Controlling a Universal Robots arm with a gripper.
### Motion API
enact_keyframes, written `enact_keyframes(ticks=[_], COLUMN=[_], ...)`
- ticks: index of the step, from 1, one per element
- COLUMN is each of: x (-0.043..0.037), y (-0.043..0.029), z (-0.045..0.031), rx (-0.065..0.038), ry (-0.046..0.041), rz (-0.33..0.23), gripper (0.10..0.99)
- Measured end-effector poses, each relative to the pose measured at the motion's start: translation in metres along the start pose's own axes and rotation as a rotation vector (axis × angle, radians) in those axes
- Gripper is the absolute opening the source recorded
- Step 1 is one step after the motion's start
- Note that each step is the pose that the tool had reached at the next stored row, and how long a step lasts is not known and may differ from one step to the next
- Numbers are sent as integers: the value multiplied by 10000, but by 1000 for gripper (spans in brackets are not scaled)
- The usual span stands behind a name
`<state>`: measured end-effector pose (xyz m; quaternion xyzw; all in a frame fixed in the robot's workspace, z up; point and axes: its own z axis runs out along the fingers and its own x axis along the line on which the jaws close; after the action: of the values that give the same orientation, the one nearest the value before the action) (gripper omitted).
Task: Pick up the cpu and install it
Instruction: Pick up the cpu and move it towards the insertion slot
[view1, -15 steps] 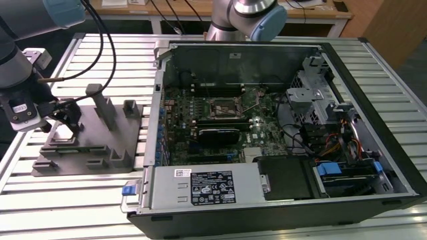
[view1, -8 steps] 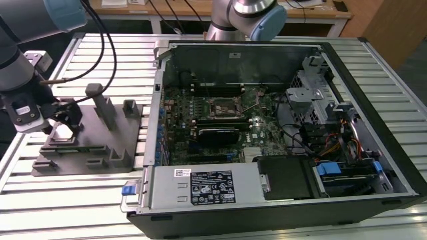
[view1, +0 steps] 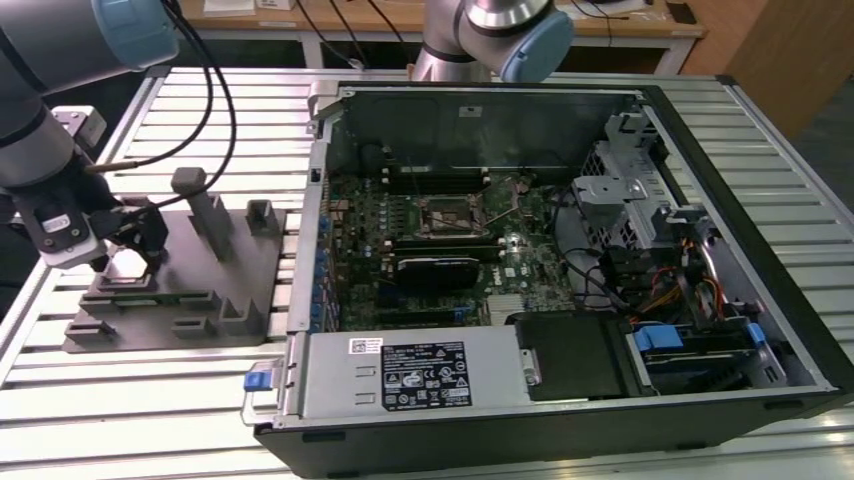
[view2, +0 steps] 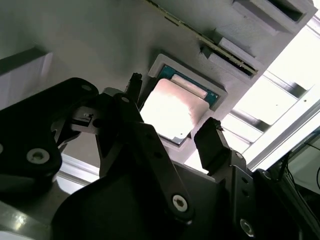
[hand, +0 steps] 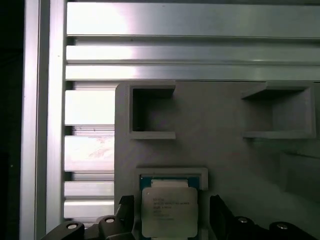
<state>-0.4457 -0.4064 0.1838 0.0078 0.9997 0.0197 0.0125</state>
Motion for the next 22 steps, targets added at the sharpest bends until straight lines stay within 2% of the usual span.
enact_keyframes(ticks=[4,12,14,15,22], x=[0,0,0,0,0], y=[0,-1,-1,-1,-1], z=[20,21,21,21,21], rx=[-63,-63,-63,-63,-64], ry=[6,5,6,5,5], rz=[-129,-142,-144,-145,-136], gripper=[706,706,690,620,620])
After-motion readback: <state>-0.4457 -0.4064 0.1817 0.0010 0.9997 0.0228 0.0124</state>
